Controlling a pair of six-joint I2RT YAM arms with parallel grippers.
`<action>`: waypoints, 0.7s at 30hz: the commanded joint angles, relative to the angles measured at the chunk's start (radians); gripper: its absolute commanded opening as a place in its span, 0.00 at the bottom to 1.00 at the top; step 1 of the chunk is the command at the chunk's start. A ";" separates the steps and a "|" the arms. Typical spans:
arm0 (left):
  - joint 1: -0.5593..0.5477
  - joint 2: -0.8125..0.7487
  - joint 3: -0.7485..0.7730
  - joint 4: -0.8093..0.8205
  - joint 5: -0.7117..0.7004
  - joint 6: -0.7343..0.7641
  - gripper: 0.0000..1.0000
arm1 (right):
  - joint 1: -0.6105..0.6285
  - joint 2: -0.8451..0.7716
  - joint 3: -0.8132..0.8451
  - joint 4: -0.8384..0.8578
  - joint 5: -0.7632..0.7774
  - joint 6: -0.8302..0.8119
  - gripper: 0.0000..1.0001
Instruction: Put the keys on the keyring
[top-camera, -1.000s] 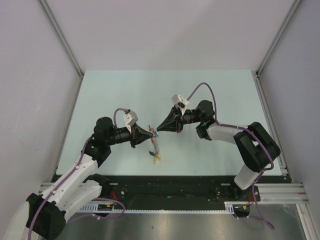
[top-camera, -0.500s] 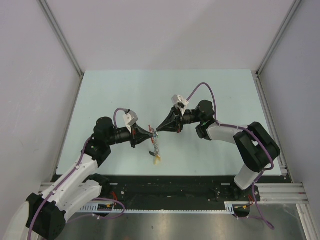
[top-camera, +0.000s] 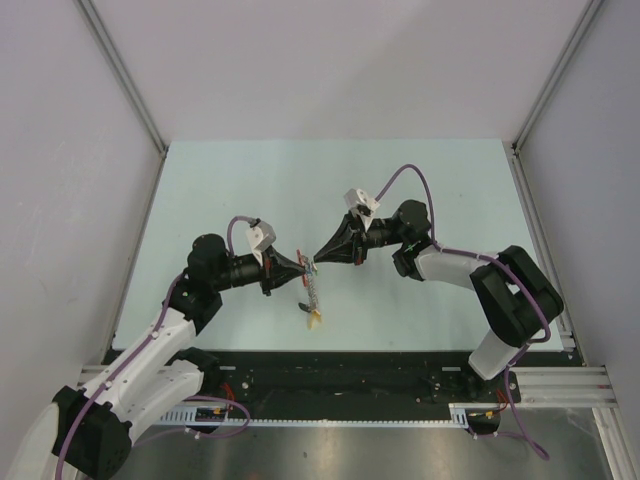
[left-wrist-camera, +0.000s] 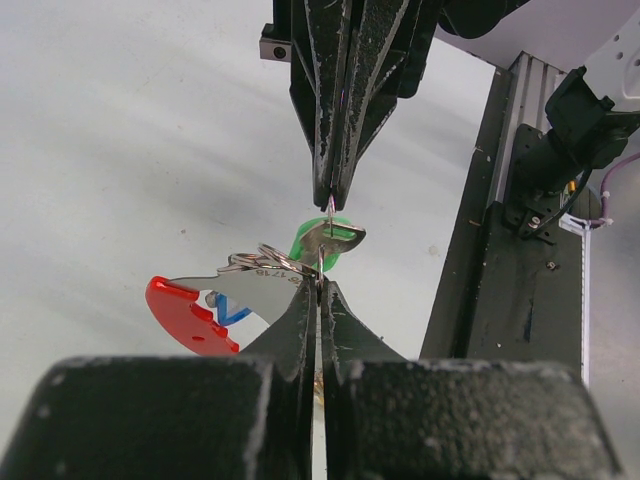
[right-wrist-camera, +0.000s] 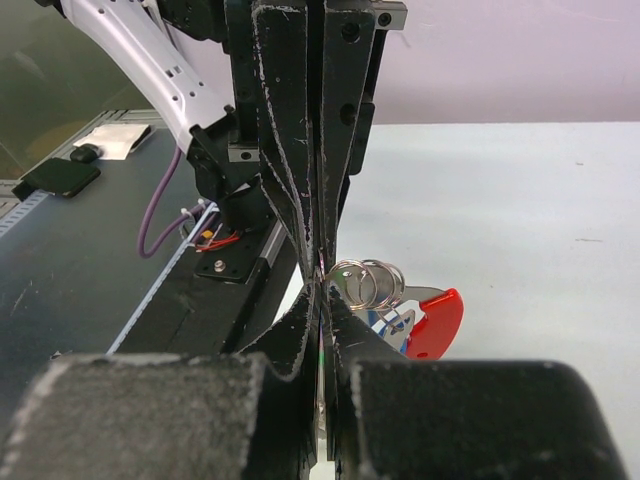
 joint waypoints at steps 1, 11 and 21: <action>-0.003 -0.016 0.003 0.046 0.011 -0.004 0.01 | 0.003 -0.031 0.032 0.020 -0.001 -0.004 0.00; -0.003 -0.016 0.001 0.052 0.020 -0.004 0.00 | 0.005 -0.035 0.034 -0.057 0.016 -0.061 0.00; -0.003 -0.015 0.001 0.055 0.020 -0.007 0.00 | 0.009 -0.040 0.034 -0.057 0.004 -0.064 0.00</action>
